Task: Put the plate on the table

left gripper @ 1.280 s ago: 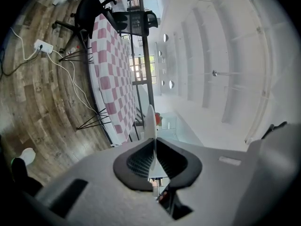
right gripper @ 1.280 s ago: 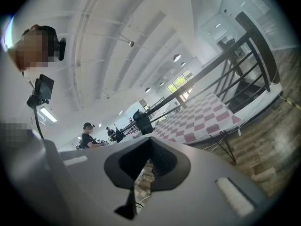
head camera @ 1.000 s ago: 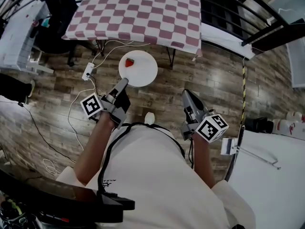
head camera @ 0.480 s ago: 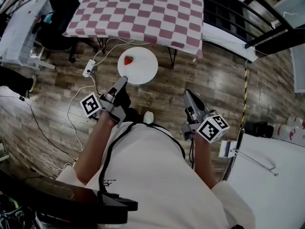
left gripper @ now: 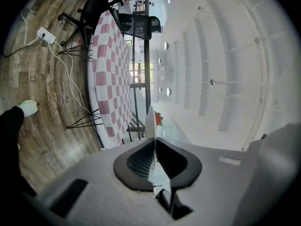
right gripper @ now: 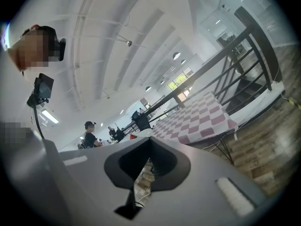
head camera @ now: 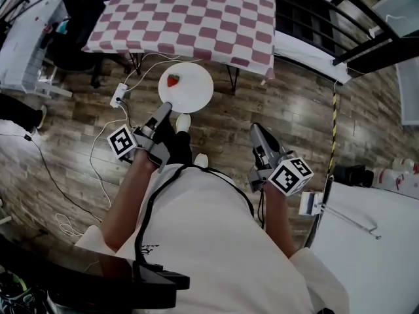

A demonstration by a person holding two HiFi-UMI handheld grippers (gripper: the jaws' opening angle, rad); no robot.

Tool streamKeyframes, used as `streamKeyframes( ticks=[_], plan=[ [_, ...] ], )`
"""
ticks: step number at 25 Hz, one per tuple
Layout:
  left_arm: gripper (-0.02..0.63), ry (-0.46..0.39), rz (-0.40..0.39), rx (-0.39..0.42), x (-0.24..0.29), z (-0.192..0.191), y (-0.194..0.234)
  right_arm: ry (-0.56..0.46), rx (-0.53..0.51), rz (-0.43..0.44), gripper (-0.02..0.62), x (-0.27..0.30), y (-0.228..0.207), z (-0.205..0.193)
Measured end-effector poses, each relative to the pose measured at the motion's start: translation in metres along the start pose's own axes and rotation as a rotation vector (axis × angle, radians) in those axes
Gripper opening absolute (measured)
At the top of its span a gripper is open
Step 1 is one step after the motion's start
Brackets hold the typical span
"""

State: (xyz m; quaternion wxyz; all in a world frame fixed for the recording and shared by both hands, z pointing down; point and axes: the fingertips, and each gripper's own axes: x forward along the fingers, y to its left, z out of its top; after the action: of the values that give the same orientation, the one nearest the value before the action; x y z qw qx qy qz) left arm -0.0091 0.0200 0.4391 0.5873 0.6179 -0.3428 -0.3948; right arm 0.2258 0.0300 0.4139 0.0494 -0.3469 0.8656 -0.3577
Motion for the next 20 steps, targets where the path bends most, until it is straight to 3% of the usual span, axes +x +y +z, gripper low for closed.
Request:
streamKeyframes(
  ticks=[8,20],
  plan=[
    [0.023,0.025,0.003,-0.011,0.022,0.016,0.006,-0.009,0.009,-0.026,0.009,0.019,-0.01,0.008],
    [0.021,0.033,0.036,0.005,0.064,0.106,0.024,0.008,0.01,-0.066,0.009,0.097,-0.031,0.038]
  ],
)
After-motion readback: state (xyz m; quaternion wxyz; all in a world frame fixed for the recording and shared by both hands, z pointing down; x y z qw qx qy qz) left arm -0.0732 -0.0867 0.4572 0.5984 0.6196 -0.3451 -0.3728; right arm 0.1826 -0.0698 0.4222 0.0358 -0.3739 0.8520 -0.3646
